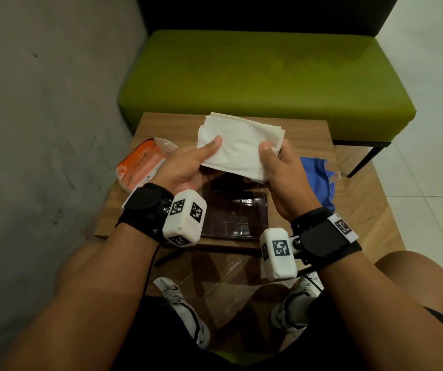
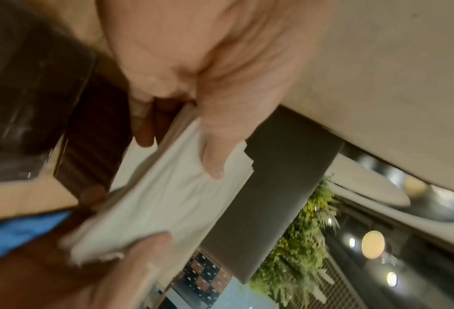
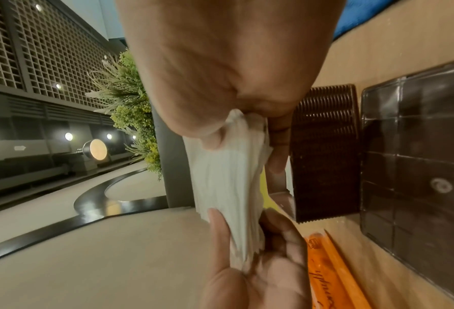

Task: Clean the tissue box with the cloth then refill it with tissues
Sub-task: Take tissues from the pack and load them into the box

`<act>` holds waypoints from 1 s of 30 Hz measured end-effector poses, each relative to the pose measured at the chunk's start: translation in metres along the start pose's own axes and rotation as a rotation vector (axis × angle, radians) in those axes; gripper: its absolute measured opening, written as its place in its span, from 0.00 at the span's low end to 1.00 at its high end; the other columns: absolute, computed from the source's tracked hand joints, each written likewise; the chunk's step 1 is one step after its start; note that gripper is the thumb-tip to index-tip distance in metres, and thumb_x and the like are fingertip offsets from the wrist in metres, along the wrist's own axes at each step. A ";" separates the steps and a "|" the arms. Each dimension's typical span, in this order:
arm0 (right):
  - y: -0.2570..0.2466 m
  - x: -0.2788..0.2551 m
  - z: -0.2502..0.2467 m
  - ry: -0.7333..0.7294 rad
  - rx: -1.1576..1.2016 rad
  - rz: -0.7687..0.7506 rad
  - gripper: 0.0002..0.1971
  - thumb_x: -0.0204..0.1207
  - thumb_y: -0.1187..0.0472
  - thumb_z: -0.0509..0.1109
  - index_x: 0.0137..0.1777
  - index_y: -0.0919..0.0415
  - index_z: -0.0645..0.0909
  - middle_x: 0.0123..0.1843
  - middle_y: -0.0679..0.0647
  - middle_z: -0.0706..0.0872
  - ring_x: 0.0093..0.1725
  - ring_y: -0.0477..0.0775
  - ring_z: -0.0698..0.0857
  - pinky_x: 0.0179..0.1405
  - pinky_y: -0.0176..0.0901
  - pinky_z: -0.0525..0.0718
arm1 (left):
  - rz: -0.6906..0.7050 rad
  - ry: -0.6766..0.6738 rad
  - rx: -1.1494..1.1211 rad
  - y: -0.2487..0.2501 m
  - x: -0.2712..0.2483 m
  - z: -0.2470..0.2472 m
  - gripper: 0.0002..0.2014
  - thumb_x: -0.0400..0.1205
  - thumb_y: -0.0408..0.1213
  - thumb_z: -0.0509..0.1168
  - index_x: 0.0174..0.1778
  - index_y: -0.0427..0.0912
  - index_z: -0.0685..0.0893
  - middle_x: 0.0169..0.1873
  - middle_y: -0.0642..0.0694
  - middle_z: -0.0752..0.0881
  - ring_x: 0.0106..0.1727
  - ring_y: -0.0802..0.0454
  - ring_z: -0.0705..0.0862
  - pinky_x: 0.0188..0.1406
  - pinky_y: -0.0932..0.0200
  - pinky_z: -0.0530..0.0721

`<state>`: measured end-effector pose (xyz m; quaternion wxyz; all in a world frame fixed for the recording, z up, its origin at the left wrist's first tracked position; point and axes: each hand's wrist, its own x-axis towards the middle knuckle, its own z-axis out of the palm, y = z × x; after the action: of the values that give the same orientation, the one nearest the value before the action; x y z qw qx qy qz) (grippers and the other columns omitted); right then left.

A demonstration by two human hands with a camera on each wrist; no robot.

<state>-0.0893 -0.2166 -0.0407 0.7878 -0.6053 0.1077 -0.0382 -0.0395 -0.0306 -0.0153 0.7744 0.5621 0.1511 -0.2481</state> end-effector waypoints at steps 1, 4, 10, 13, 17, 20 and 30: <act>0.002 -0.001 0.001 0.000 -0.036 -0.032 0.17 0.93 0.58 0.64 0.78 0.61 0.75 0.72 0.60 0.88 0.70 0.61 0.89 0.70 0.63 0.89 | -0.037 0.030 -0.049 0.000 0.001 0.001 0.26 0.85 0.41 0.76 0.77 0.33 0.83 0.65 0.37 0.93 0.66 0.42 0.92 0.63 0.43 0.93; 0.005 0.000 0.005 0.056 -0.206 -0.190 0.18 0.88 0.50 0.68 0.73 0.57 0.79 0.68 0.57 0.89 0.69 0.61 0.89 0.70 0.73 0.85 | -0.206 0.115 -0.101 0.002 -0.001 0.008 0.27 0.87 0.48 0.74 0.78 0.36 0.81 0.69 0.34 0.88 0.61 0.37 0.90 0.47 0.39 0.94; -0.002 -0.007 0.009 0.000 -0.587 -0.580 0.12 0.89 0.65 0.63 0.69 0.60 0.80 0.55 0.57 0.89 0.54 0.59 0.87 0.54 0.66 0.84 | -0.249 0.118 -0.203 0.022 -0.010 0.015 0.32 0.89 0.53 0.70 0.77 0.29 0.75 0.69 0.30 0.83 0.61 0.29 0.88 0.47 0.31 0.94; -0.008 -0.007 0.012 0.009 -0.613 -0.689 0.13 0.89 0.70 0.63 0.70 0.64 0.83 0.58 0.56 0.89 0.56 0.59 0.87 0.55 0.61 0.85 | -0.236 0.173 -0.140 0.023 -0.013 0.015 0.38 0.86 0.55 0.73 0.85 0.39 0.67 0.60 0.36 0.77 0.52 0.32 0.87 0.44 0.28 0.93; -0.012 -0.007 0.011 -0.015 -0.907 -0.845 0.12 0.84 0.69 0.68 0.66 0.66 0.85 0.56 0.59 0.87 0.54 0.63 0.84 0.51 0.62 0.82 | -0.241 -0.009 -0.294 0.021 -0.013 0.013 0.46 0.85 0.73 0.59 0.82 0.32 0.75 0.69 0.36 0.85 0.67 0.30 0.89 0.52 0.26 0.92; -0.011 -0.014 0.010 -0.125 -1.165 -0.939 0.13 0.83 0.59 0.71 0.65 0.61 0.87 0.58 0.57 0.87 0.56 0.65 0.82 0.54 0.63 0.81 | -0.183 -0.220 -0.273 0.026 -0.018 0.016 0.51 0.83 0.79 0.50 0.80 0.35 0.80 0.71 0.32 0.88 0.70 0.35 0.90 0.62 0.36 0.92; -0.026 0.011 -0.002 0.072 -1.070 -0.756 0.13 0.90 0.51 0.66 0.54 0.59 0.87 0.47 0.52 0.79 0.48 0.55 0.78 0.49 0.59 0.80 | -0.008 -0.090 0.129 0.014 -0.004 0.003 0.20 0.93 0.40 0.65 0.76 0.32 0.82 0.65 0.34 0.92 0.67 0.37 0.92 0.67 0.37 0.91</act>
<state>-0.0777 -0.2277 -0.0178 0.3063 -0.9080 -0.0820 -0.2738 -0.0356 -0.0295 -0.0007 0.7415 0.5986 0.1023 -0.2855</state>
